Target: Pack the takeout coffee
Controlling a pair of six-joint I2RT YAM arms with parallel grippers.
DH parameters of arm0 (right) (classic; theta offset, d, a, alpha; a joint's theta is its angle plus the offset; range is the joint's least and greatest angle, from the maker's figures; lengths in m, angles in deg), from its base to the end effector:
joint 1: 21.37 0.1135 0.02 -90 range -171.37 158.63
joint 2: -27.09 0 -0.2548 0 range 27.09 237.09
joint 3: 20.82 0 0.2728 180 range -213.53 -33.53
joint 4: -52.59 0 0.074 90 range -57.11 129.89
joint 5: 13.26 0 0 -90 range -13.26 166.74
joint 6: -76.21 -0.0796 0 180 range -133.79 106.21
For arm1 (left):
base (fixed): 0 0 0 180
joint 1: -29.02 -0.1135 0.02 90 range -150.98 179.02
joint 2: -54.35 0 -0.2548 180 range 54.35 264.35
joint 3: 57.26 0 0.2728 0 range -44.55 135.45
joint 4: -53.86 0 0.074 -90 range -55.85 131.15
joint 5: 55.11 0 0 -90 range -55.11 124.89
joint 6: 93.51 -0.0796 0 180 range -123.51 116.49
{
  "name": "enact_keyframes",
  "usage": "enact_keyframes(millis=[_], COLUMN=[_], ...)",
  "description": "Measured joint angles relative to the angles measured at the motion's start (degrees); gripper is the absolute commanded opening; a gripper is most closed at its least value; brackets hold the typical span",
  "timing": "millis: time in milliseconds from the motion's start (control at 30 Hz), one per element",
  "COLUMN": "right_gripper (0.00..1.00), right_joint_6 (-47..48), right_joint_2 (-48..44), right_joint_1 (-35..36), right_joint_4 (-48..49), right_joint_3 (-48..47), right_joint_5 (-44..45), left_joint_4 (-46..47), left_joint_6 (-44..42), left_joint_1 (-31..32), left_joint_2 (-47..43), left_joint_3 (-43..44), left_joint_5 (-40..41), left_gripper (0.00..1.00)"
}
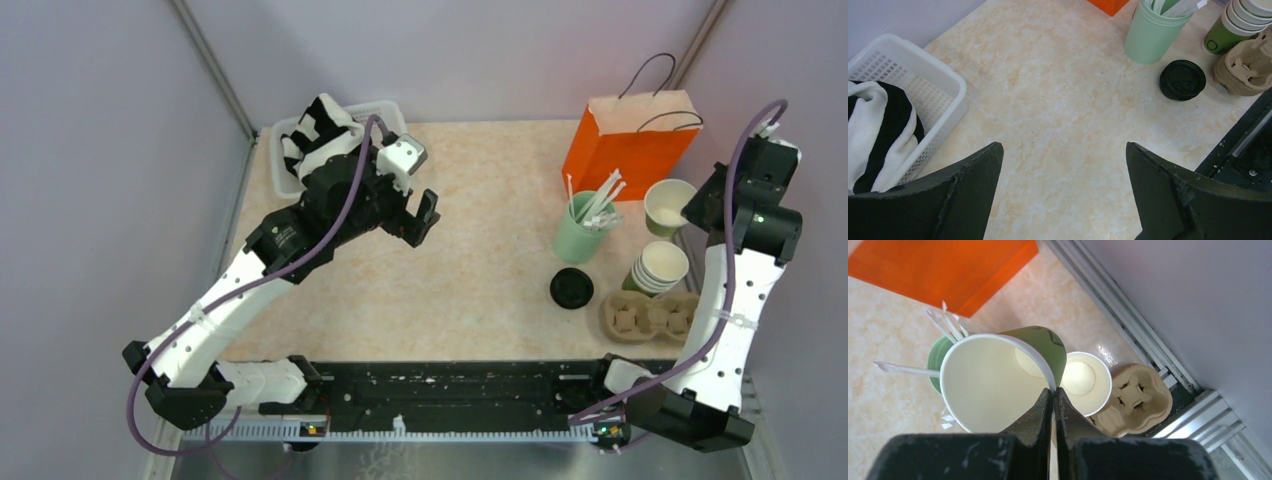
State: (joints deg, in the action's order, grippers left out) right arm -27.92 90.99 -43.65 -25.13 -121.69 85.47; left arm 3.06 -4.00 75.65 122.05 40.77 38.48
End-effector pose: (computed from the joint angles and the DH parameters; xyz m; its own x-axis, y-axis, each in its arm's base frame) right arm 0.2189 -0.1027 0.4067 -0.4683 0.4526 -0.7588 0.6140 0.7843 0.0889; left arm 0.2114 -0.2165 0.4333 -0.2343 0.2604 -0.9366 0.6873 0.7258 0.0299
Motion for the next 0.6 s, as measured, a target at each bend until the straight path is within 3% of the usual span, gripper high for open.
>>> enact_keyframes(millis=[200, 367, 400, 600], right_gripper=[0.0, 0.0, 0.0, 0.0], right_joint_6=[-0.02, -1.79, -2.71, -5.05], right_joint_2=[-0.09, 1.2, 2.1, 16.94], right_joint_1=[0.0, 1.6, 4.0, 39.23], right_joint_4=[-1.2, 3.85, 5.05, 10.14], right_joint_3=[-7.23, -13.84, -14.99, -24.35], right_joint_5=[-1.86, -15.96, -17.05, -12.41], left_joint_4=[-0.11, -0.13, -0.2, -1.05], left_joint_6=[0.15, 0.81, 1.22, 6.21], left_joint_1=[0.0, 0.0, 0.0, 0.0], left_joint_2=[0.07, 0.07, 0.07, -1.2], left_joint_3=[0.0, 0.13, 0.26, 2.78], left_joint_5=[-0.35, 0.55, 1.01, 7.78], left_gripper=[0.99, 0.98, 0.98, 0.98])
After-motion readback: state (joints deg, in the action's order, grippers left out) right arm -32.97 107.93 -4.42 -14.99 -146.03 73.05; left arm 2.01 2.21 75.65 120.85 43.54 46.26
